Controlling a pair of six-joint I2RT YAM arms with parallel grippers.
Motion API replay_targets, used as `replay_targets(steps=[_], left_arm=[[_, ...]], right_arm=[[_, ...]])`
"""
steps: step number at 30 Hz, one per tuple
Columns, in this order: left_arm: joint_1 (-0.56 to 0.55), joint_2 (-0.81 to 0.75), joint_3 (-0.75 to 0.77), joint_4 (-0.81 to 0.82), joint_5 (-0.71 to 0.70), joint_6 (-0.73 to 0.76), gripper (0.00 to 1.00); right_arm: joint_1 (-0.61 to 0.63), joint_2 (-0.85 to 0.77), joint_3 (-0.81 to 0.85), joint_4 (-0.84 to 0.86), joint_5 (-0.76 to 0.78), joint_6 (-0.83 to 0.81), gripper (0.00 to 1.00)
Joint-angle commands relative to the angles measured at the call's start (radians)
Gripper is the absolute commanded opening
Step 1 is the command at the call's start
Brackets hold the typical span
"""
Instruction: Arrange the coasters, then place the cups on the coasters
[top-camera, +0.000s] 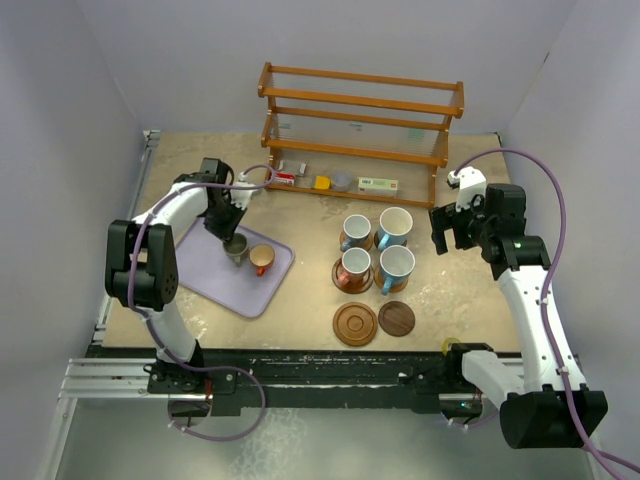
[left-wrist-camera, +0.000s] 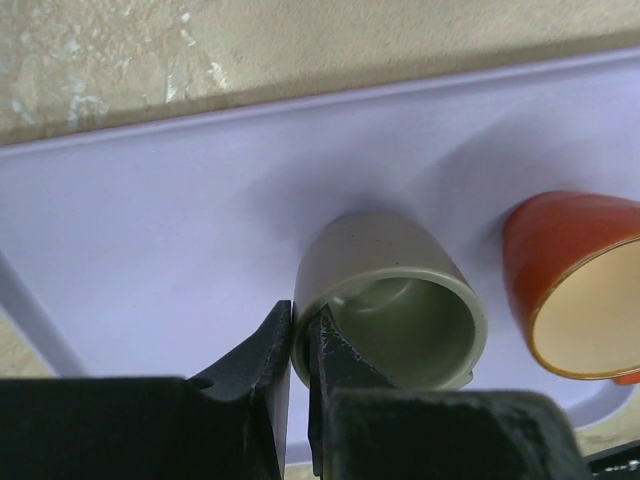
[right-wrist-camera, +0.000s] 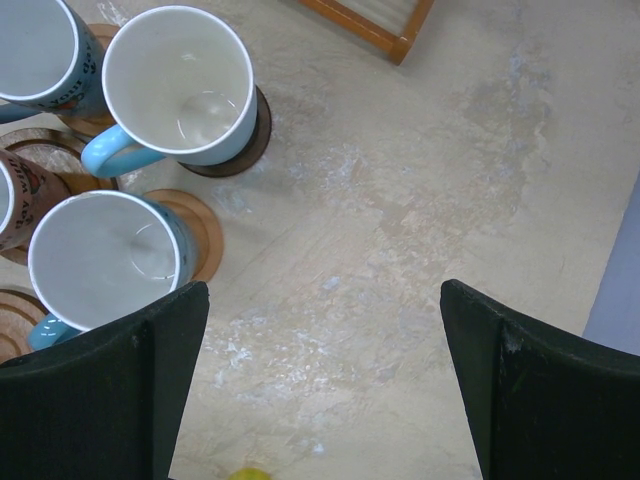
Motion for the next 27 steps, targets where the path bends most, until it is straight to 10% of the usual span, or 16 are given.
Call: replay_targets(steps=[1, 27], left_arm=[[0.006, -0.077, 0.054, -0.024, -0.094, 0.083, 0.03], [-0.205, -0.311, 0.357, -0.230, -0.009, 0.074, 0.03]], right_arm=[[-0.005, 0.003, 0.000, 0.025, -0.011, -0.013, 1.00], [-0.005, 0.003, 0.000, 0.029, 0.009, -0.010, 1.00]])
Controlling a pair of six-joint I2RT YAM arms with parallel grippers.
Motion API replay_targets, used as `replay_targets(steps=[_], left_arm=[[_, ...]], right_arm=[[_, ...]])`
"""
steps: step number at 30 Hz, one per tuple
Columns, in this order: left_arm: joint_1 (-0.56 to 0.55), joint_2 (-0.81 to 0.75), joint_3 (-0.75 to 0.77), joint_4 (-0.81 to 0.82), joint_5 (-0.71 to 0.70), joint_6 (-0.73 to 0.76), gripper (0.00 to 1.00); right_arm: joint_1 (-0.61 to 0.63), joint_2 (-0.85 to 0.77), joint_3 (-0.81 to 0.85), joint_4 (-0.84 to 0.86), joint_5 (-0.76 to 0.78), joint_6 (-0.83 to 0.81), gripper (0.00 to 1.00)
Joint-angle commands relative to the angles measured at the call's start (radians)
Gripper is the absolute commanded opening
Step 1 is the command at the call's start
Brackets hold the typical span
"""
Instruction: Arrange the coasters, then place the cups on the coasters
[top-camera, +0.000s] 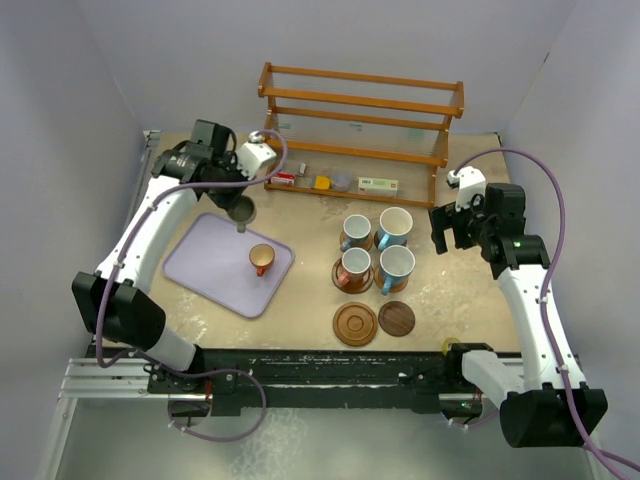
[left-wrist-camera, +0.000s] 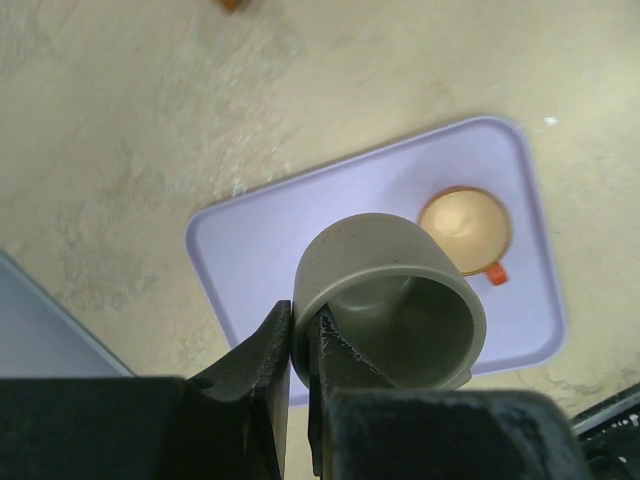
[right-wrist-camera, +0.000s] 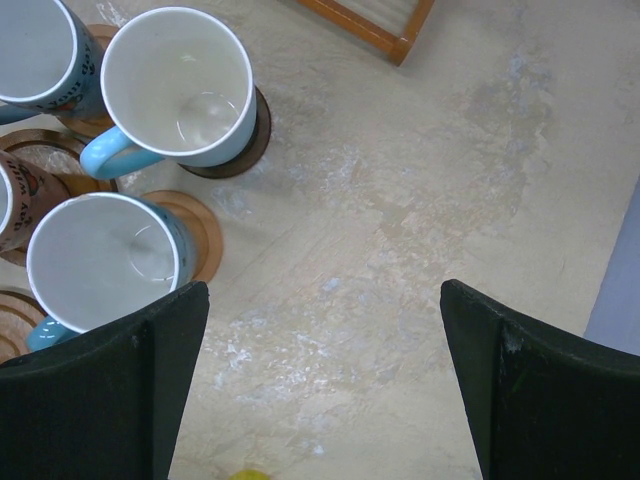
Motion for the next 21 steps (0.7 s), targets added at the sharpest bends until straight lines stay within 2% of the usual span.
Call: replay_targets(steps=[1, 7, 21], left_arm=[[-0.112, -0.060, 0.072, -0.017, 0.046, -0.030, 0.03], [-0.207, -0.034, 0.140, -0.034, 0.127, -0.047, 0.03], [-0.502, 0.101, 0.291, -0.032, 0.122, -0.021, 0.03]], right_arm=[[-0.005, -0.004, 0.000, 0.024, 0.010, -0.010, 1.00], [-0.005, 0.005, 0.000, 0.025, 0.010, -0.010, 1.00], [-0.005, 0.012, 0.002, 0.001, 0.015, 0.011, 1.00]])
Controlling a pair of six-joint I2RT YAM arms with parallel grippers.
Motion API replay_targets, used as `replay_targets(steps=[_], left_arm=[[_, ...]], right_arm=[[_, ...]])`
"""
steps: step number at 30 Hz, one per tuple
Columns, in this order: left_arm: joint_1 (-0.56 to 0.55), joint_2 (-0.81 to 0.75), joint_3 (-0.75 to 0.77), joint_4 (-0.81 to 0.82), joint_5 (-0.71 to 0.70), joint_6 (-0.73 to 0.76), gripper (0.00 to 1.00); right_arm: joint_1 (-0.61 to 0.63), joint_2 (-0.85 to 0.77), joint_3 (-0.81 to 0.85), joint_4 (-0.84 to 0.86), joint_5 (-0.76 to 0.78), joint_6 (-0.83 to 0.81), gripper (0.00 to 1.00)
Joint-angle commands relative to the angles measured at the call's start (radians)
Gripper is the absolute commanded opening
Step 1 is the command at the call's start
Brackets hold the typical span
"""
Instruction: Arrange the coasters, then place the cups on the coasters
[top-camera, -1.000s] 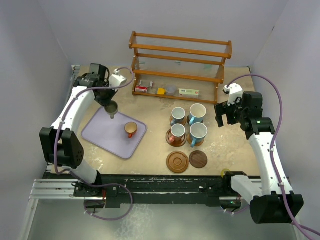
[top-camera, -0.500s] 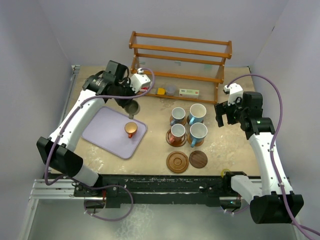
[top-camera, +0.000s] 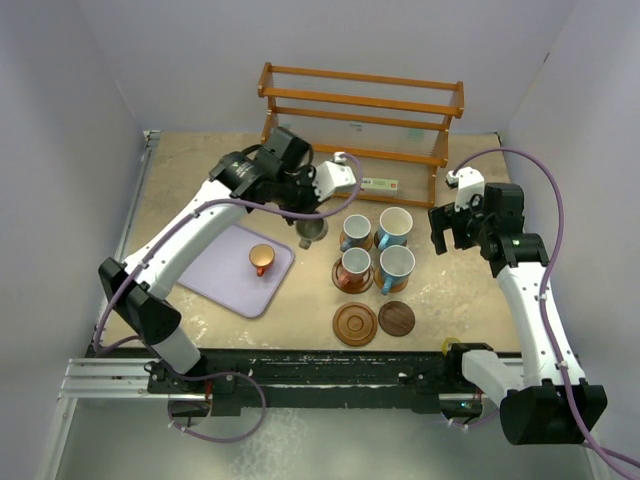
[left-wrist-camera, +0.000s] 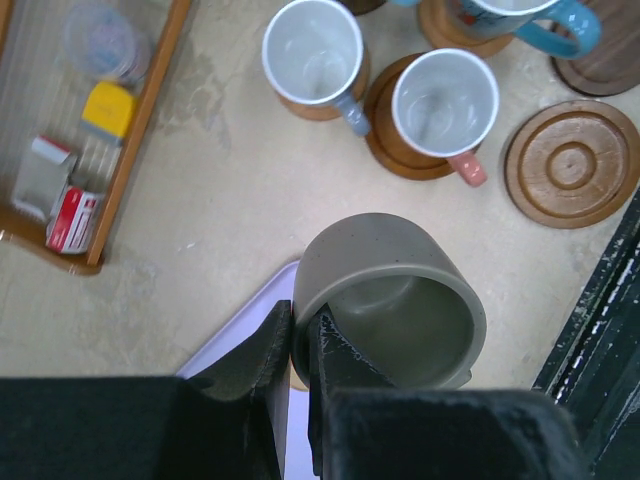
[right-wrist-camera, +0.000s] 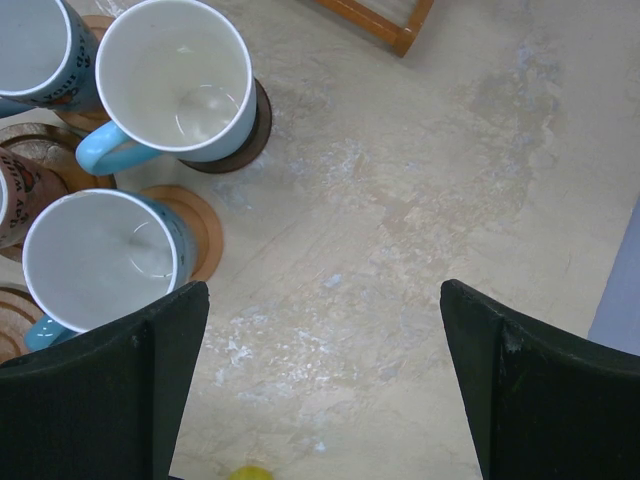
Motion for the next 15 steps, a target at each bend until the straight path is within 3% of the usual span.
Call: replay_targets(steps=[1, 15], left_arm=[[-0.087, 0.024, 0.074, 0.021, 0.020, 0.011, 0.03], [-0.357, 0.144, 0.120, 0.059, 0.011, 0.002, 0.03]], right_arm=[[-0.006, 0.000, 0.002, 0.007, 0.018, 0.011, 1.00], [-0.008, 0.025, 0.006, 0.012, 0.084, 0.027, 1.00]])
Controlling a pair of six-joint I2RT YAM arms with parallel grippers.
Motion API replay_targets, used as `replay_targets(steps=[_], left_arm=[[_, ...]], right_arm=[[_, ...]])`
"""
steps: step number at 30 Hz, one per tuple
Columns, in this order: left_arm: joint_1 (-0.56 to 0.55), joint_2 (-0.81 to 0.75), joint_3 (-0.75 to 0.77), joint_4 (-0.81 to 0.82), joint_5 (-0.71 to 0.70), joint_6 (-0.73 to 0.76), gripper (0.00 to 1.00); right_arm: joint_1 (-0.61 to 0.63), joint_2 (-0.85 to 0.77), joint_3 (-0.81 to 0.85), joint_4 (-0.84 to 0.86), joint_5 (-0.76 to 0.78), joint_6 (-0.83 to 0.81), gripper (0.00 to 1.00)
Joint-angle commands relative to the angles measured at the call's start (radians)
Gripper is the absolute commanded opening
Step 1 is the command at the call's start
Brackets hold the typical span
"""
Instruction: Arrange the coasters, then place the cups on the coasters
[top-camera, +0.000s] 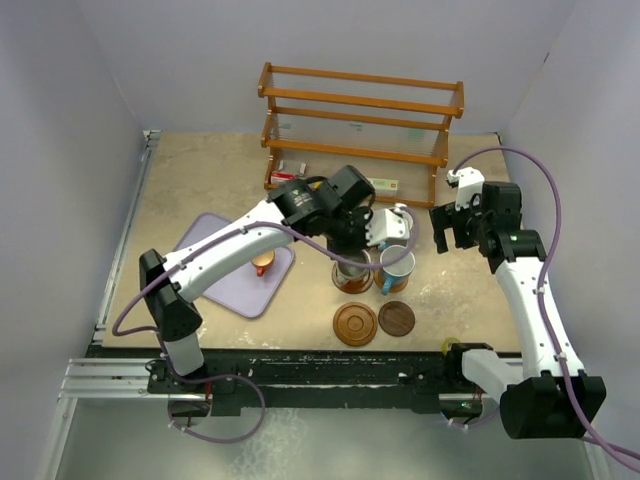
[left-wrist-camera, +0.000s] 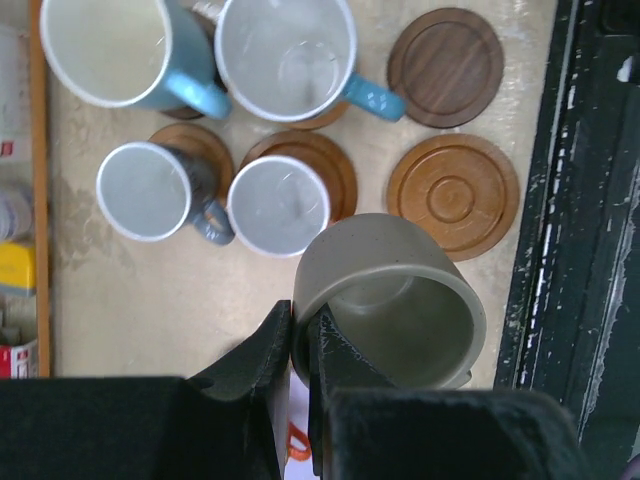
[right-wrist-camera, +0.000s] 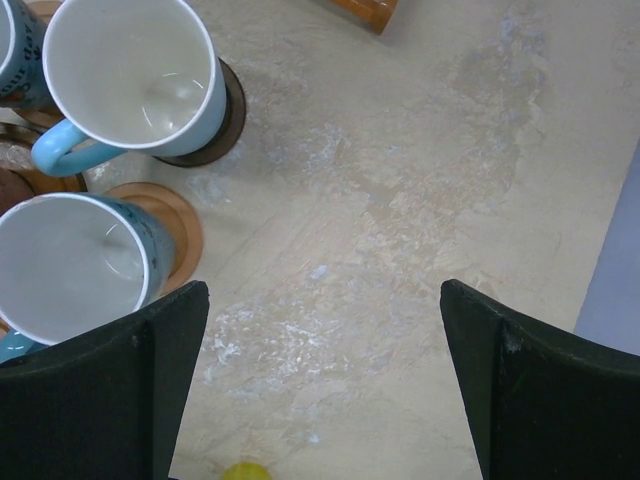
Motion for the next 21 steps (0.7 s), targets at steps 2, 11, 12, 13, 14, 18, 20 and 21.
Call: replay_targets(steps=[2, 11, 12, 13, 14, 18, 20, 21], left_arm=[[-0.096, 0.049, 0.062, 0.072, 0.009, -0.010, 0.03], [-0.218, 0.193, 0.092, 0.173, -0.031, -0.095, 0.03], [-0.224, 0.210, 0.103, 0.178, -0.029, -0.110, 0.03], [-0.228, 0.229, 0.114, 0.180, -0.029, -0.124, 0.03], [-0.232, 0.246, 0.127, 0.181, -0.027, -0.135, 0.03], [-0.252, 0.303, 0.152, 0.191, -0.020, -0.165, 0.03], [-0.261, 0.330, 0.166, 0.187, -0.025, -0.172, 0.03], [-0.262, 0.344, 0.175, 0.186, -0.026, -0.177, 0.03]], right_arm=[[-0.009, -0.005, 0.006, 0.014, 0.036, 0.018, 1.00], [-0.028, 0.013, 0.018, 0.007, 0.077, 0.041, 1.00], [-0.029, 0.011, 0.018, 0.006, 0.078, 0.043, 1.00], [-0.030, 0.010, 0.018, 0.006, 0.078, 0.043, 1.00], [-0.030, 0.008, 0.018, 0.006, 0.077, 0.043, 1.00], [-0.031, 0.003, 0.019, 0.005, 0.080, 0.045, 1.00], [-0.033, 0.001, 0.020, 0.004, 0.083, 0.045, 1.00], [-0.034, 0.001, 0.021, 0.004, 0.084, 0.046, 1.00]])
